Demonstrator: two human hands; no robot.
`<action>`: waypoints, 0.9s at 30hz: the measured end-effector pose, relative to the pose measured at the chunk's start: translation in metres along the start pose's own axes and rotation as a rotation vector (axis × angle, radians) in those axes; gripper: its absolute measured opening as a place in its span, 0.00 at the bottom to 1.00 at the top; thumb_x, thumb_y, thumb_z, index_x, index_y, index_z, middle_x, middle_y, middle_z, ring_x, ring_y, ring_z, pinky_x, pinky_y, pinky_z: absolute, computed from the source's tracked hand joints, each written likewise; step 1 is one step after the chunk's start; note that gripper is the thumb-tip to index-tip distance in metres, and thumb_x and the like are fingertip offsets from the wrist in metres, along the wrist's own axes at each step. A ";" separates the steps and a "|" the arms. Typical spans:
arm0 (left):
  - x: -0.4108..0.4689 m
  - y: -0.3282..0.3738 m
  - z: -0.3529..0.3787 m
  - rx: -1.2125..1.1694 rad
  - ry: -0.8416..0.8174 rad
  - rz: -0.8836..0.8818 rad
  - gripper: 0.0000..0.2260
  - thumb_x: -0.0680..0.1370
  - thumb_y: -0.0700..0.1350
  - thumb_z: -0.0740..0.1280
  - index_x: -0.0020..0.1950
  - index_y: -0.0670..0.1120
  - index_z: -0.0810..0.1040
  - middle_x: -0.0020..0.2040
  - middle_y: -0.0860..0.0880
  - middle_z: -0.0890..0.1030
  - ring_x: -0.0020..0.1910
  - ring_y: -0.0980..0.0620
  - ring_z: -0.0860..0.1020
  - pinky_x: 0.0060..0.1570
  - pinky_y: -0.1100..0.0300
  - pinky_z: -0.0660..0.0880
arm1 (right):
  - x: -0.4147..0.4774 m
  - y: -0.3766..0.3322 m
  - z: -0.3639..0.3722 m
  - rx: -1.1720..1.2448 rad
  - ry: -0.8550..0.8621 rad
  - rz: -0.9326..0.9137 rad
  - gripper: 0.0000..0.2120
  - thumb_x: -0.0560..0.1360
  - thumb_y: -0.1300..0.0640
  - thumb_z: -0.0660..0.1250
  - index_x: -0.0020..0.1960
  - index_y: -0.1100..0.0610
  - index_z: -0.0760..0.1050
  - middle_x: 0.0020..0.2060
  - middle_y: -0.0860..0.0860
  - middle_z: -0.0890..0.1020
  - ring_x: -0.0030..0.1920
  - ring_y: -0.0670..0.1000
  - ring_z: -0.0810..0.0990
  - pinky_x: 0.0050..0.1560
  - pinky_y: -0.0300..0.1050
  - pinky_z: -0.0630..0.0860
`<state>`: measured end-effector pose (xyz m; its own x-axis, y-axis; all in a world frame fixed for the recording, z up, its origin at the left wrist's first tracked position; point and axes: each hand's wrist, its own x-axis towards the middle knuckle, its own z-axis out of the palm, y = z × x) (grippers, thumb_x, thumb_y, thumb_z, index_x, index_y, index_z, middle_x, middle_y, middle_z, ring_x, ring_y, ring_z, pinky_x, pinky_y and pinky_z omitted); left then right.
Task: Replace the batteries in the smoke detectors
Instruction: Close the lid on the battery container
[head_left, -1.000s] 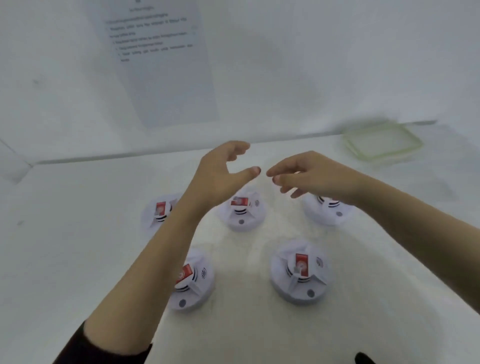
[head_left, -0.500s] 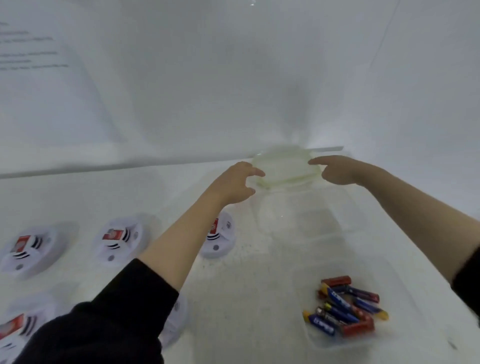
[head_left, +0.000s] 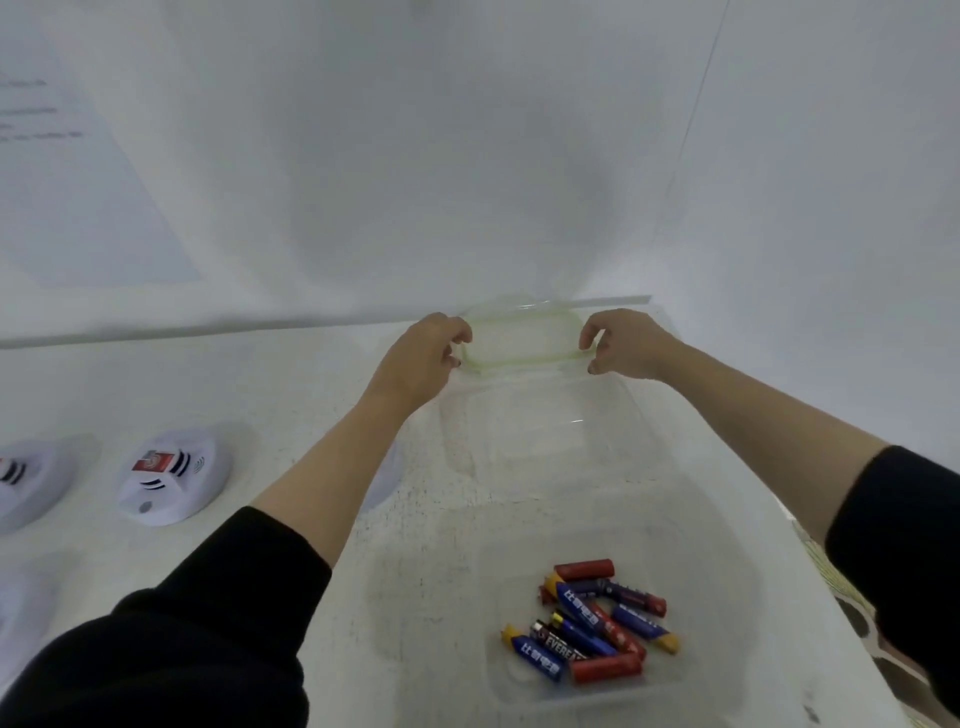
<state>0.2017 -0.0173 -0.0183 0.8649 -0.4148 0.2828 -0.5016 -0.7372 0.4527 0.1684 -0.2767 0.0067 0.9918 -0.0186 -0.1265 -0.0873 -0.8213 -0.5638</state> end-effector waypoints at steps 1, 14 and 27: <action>0.002 0.002 -0.002 -0.023 0.051 0.029 0.10 0.74 0.28 0.65 0.52 0.38 0.79 0.48 0.44 0.77 0.41 0.51 0.74 0.48 0.57 0.73 | -0.001 0.001 -0.002 0.029 0.039 -0.011 0.10 0.68 0.66 0.72 0.42 0.55 0.74 0.37 0.50 0.73 0.36 0.49 0.72 0.29 0.29 0.66; -0.003 0.046 -0.061 -0.503 0.531 -0.030 0.07 0.74 0.35 0.68 0.42 0.46 0.78 0.37 0.60 0.80 0.35 0.65 0.76 0.36 0.67 0.72 | -0.038 -0.003 -0.033 0.520 0.368 -0.241 0.07 0.76 0.58 0.65 0.42 0.47 0.75 0.37 0.47 0.81 0.37 0.45 0.78 0.43 0.45 0.72; -0.073 0.067 -0.048 -0.514 -0.002 -0.581 0.10 0.74 0.42 0.72 0.43 0.35 0.80 0.33 0.46 0.80 0.19 0.60 0.73 0.22 0.67 0.73 | -0.095 0.001 -0.026 0.337 -0.014 0.070 0.11 0.73 0.52 0.70 0.53 0.56 0.77 0.34 0.49 0.78 0.30 0.45 0.73 0.34 0.36 0.69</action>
<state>0.1040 -0.0109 0.0315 0.9919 -0.0385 -0.1208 0.0859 -0.4971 0.8634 0.0765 -0.2905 0.0395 0.9812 -0.0587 -0.1838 -0.1830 -0.5839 -0.7909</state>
